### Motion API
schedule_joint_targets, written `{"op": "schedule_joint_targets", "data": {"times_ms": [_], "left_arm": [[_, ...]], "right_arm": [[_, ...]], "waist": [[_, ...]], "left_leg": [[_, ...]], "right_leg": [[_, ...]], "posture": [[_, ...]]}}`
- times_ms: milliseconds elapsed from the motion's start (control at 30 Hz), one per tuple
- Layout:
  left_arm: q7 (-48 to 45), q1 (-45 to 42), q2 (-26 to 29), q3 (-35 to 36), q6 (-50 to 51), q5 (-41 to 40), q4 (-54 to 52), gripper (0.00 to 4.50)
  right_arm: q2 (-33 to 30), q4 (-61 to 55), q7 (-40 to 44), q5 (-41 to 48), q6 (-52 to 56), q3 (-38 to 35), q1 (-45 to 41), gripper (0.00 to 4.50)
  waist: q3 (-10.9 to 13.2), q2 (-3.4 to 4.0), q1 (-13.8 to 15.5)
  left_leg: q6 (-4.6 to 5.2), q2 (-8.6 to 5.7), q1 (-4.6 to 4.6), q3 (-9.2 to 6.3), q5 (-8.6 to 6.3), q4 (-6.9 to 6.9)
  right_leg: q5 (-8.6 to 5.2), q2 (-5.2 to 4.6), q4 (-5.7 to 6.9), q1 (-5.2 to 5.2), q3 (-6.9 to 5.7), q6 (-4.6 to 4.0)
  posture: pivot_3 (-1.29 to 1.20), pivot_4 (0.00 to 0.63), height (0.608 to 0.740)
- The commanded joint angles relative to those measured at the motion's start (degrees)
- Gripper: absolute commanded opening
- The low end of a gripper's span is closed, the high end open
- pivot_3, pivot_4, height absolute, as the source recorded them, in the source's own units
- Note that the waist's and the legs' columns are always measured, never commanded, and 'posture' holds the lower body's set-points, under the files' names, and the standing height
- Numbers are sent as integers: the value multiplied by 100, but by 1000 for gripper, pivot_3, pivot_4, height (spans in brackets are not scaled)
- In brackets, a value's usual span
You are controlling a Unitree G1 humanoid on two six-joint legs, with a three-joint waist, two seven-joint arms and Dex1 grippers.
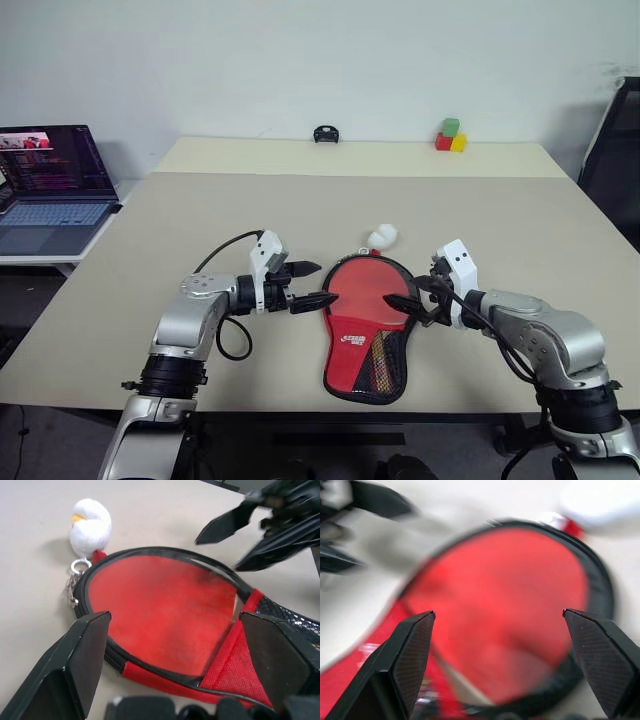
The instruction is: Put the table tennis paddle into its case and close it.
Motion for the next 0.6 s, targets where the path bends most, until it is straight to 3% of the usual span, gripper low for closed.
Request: {"op": "schedule_joint_targets", "data": {"times_ms": [33, 400, 500, 600], "left_arm": [[101, -9, 129, 29, 27, -177, -296, 4500], [301, 52, 298, 6, 45, -324, -433, 4500], [315, 76, 348, -1, 48, -349, -480, 4500], [330, 110, 392, -3, 52, -386, -517, 4500]], "right_arm": [[87, 599, -159, -256, -440, -71, -363, 4485], [480, 2382, 190, -117, -555, -204, -1161, 4485], [540, 2708, 356, -183, -636, -87, -1328, 3897], [614, 2838, 504, -200, -628, 2, -1414, 2944]], "waist": [[0, 0, -20], [0, 0, -19], [0, 1, -23], [0, 1, -24]], "left_leg": [[0, 0, 1, 3, 0, 0], [0, 1, 0, 4, 0, -3], [0, 2, 0, 5, 0, -3], [0, 2, 0, 5, 0, -3]], "right_leg": [[0, 0, 0, 0, 2, 0], [0, 2, -3, -2, 4, -1], [0, 2, -4, -2, 5, -1], [0, 2, -4, -2, 5, -1]], "posture": [[0, 150, 740], [0, 150, 740], [0, 150, 740], [0, 150, 740]]}}
